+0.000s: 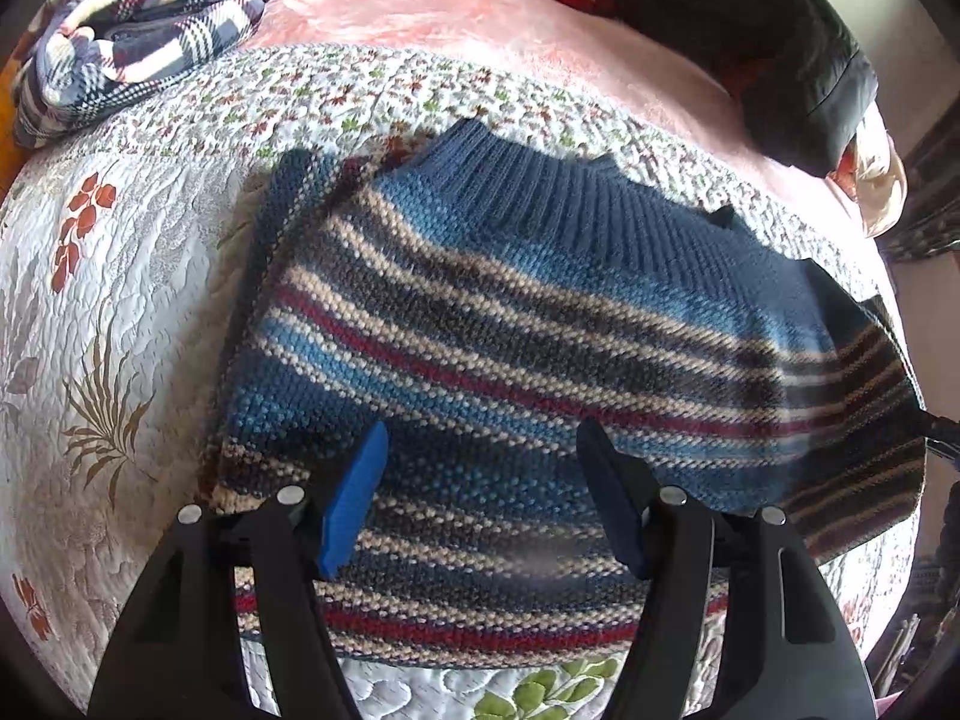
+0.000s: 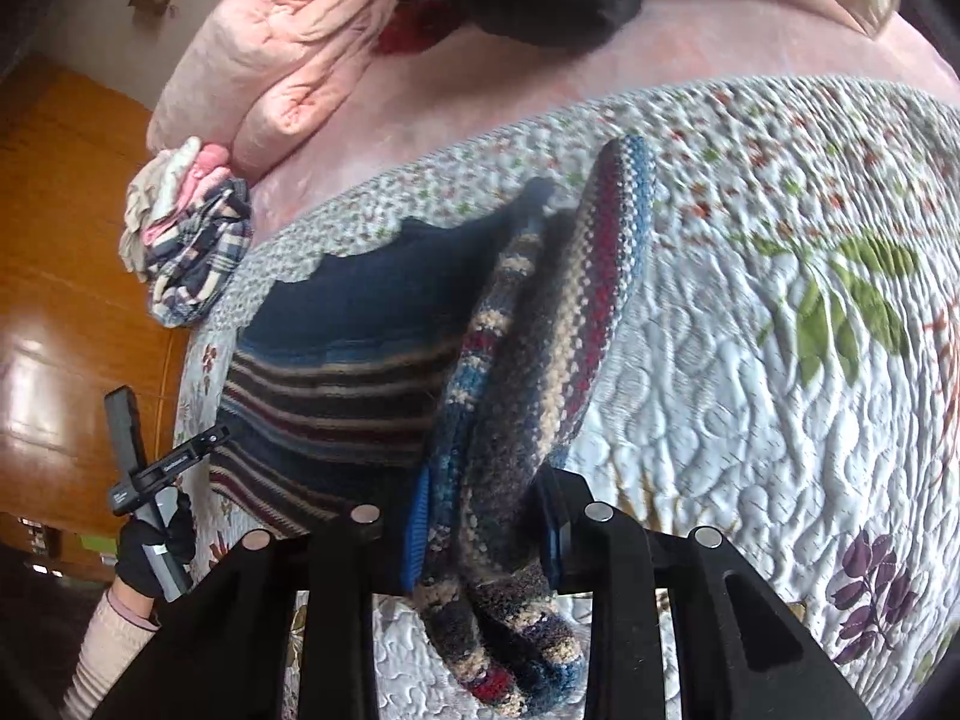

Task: Fold small clothes

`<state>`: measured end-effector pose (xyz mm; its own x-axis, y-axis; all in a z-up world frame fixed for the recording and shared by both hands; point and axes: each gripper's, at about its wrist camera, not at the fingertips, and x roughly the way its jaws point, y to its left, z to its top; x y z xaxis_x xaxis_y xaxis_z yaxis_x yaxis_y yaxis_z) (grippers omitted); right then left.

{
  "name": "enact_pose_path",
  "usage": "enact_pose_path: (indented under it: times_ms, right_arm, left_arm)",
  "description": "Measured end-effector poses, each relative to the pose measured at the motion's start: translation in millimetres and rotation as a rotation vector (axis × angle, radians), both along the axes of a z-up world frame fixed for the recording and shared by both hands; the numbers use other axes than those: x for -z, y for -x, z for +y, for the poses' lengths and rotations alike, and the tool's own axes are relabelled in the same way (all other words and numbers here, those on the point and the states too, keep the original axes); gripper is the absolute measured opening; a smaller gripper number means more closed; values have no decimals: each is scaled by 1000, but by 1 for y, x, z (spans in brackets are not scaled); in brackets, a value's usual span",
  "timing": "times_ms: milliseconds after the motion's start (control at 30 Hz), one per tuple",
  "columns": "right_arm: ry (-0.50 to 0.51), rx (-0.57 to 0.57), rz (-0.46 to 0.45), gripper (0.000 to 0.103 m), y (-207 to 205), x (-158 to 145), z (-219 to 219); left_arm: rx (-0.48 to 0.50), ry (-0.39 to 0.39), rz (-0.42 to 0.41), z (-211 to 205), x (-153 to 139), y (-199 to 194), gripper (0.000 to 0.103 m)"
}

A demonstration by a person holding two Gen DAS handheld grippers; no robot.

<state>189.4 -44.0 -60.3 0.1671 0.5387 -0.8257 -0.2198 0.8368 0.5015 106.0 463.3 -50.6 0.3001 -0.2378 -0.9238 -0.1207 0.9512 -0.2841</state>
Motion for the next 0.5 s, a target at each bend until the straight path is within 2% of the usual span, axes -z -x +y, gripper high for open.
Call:
enact_pose_path:
  times_ms: [100, 233, 367, 500]
  right_arm:
    - [20, -80, -52, 29, 5, -21, 37]
    - [53, -183, -89, 29, 15, -32, 88]
    - [131, -251, -97, 29, 17, -25, 130]
    - [225, -305, -83, 29, 18, -4, 160]
  left_arm:
    - [2, 30, -15, 0, -8, -1, 65]
    - [4, 52, -20, 0, -13, -3, 65]
    - [-7, 66, -15, 3, -14, -4, 65]
    - [-18, 77, -20, 9, -16, -5, 65]
